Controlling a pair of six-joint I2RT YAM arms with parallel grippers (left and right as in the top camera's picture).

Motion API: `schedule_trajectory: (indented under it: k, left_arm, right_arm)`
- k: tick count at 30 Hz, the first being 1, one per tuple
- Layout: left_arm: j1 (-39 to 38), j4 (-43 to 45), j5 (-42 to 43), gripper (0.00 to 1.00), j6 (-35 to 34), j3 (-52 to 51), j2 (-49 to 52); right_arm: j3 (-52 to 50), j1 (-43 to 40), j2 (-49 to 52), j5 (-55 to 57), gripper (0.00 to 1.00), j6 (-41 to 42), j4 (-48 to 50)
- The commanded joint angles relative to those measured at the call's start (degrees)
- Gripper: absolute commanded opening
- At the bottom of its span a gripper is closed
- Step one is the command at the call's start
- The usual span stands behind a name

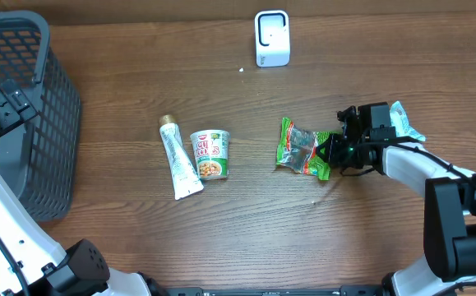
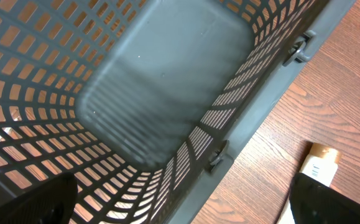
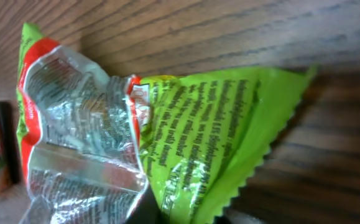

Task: Scan the item barcode
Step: 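Lift the Haribo bag and carry it toward the white scanner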

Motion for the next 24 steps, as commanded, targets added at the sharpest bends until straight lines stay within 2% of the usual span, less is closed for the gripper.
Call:
schedule_trajectory:
  k: [1, 3, 4, 7, 8, 12, 18, 24]
  left_arm:
    - [-0.2, 0.1, 0.1, 1.0, 0.0, 0.9, -0.5]
    - [-0.2, 0.1, 0.1, 1.0, 0.0, 0.9, -0.5]
    - [-0.2, 0.1, 0.1, 1.0, 0.0, 0.9, -0.5]
    - [-0.2, 0.1, 0.1, 1.0, 0.0, 0.9, -0.5]
    - [-0.2, 0.1, 0.1, 1.0, 0.0, 0.9, -0.5]
    - [-0.2, 0.1, 0.1, 1.0, 0.0, 0.9, -0.5]
    - [-0.2, 0.1, 0.1, 1.0, 0.0, 0.9, -0.5]
    - [-0.2, 0.1, 0.1, 1.0, 0.0, 0.9, -0.5]
  right_arm:
    - [-2.9, 0.3, 1.7, 2.8, 0.04, 0.4, -0.5]
    - [-2.7, -0.1, 1.7, -1.5, 0.04, -0.2, 0.7]
    - [-2.0, -0.6, 1.7, -5.8, 0.04, -3.0, 0.7]
    - [3.5, -3.6, 1.7, -12.4, 0.04, -8.7, -8.5]
    - [6.6, -5.3, 1.7, -19.0, 0.04, -12.5, -13.3]
    - [14.0, -8.3, 1.7, -31.9, 0.04, -19.8, -24.4]
    - [27.3, -9.1, 1.5, -43.1, 0.04, -22.9, -36.8]
    - [35.5, -9.5, 1.5, -54.8, 0.04, -22.9, -41.0]
